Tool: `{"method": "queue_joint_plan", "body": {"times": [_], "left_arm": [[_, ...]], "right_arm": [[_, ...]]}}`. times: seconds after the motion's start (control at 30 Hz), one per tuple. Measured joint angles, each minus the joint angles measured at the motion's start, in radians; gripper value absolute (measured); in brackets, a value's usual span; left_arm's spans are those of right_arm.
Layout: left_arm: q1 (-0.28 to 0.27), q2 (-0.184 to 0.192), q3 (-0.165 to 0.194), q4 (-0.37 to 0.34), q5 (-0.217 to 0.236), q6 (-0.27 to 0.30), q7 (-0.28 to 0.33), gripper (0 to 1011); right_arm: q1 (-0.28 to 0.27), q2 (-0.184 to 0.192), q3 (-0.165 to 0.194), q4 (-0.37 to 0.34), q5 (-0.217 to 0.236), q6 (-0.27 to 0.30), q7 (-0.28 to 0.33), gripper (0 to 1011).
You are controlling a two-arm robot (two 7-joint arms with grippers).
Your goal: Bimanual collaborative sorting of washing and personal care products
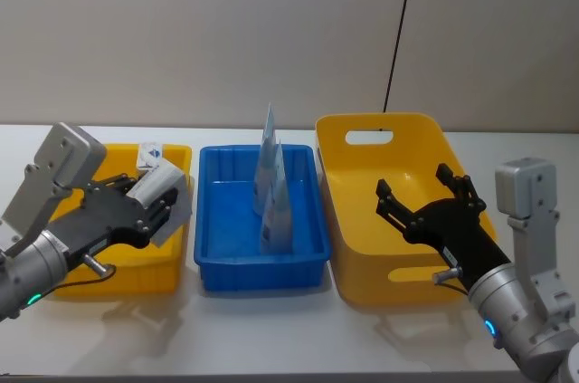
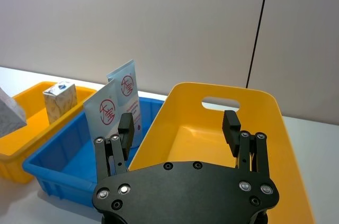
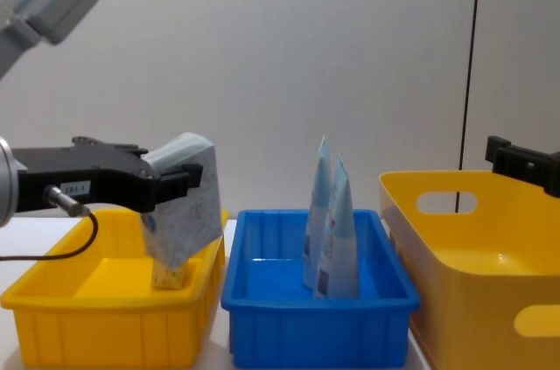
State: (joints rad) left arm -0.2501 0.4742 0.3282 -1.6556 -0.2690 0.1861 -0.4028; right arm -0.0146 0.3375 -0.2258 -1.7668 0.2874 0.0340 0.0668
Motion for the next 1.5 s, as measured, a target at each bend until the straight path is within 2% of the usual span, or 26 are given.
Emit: {"method": "queue_joint_plan", "body": {"times": [0.33, 0.67, 1.07, 1.5], "left_arm": [[0.013, 0.076, 0.009, -0.061, -0.050, -0.050, -0.135, 363], [0.002, 0.127, 0.034, -0.087, -0.095, -0.083, -0.257, 363], [-0.041, 0.151, 0.085, -0.077, -0.122, -0.120, -0.380, 363], [-0.097, 0.156, 0.148, -0.037, -0.142, -0.142, -0.502, 363]], "right_arm": [[0.000, 0.000, 0.000, 0.000, 0.000, 0.000, 0.000, 1003], [0.000, 0.000, 0.000, 0.000, 0.000, 0.000, 0.000, 1003], [0.000, 0.000, 0.000, 0.000, 0.000, 0.000, 0.000, 1003], [0.000, 0.000, 0.000, 0.000, 0.000, 0.000, 0.000, 1003]]}}
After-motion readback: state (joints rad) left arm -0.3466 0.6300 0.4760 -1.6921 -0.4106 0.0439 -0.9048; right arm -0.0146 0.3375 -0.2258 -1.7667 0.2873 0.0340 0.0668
